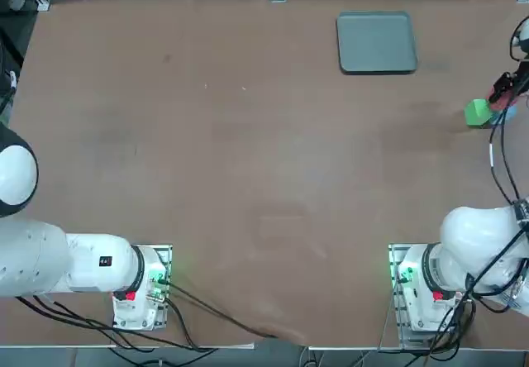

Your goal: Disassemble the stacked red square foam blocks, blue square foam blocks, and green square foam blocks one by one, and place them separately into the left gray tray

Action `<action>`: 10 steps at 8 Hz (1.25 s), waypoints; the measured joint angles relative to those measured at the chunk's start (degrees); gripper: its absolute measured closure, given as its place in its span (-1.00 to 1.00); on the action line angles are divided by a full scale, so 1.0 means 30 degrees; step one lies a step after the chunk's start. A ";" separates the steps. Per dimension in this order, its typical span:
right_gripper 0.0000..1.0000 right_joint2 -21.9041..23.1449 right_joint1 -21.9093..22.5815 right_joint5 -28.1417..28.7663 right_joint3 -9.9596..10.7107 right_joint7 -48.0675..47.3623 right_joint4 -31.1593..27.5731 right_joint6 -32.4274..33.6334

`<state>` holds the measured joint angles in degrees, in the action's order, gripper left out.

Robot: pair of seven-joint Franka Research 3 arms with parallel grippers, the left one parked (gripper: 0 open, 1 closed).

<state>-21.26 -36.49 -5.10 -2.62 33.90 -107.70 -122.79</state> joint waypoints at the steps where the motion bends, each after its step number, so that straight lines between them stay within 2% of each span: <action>1: -0.42 0.0277 0.0123 0.0032 -0.0462 -0.0138 0.1741 0.2552; 3: -0.40 0.0794 0.1071 0.0126 -0.1074 -0.0397 0.5118 0.7241; 5: -0.40 0.0932 0.3011 0.0170 -0.1420 -0.2216 0.6896 0.8842; 7: -0.40 0.0160 0.5706 0.0131 -0.1526 -0.6322 0.7002 0.8385; 8: -0.40 -0.0773 0.6765 0.0105 -0.1535 -0.8187 0.7003 0.7165; 10: -0.40 -0.2854 0.7946 0.0079 -0.1530 -1.0519 0.7039 0.3767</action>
<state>-29.82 -12.65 -4.86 -7.20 2.34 -86.58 -111.49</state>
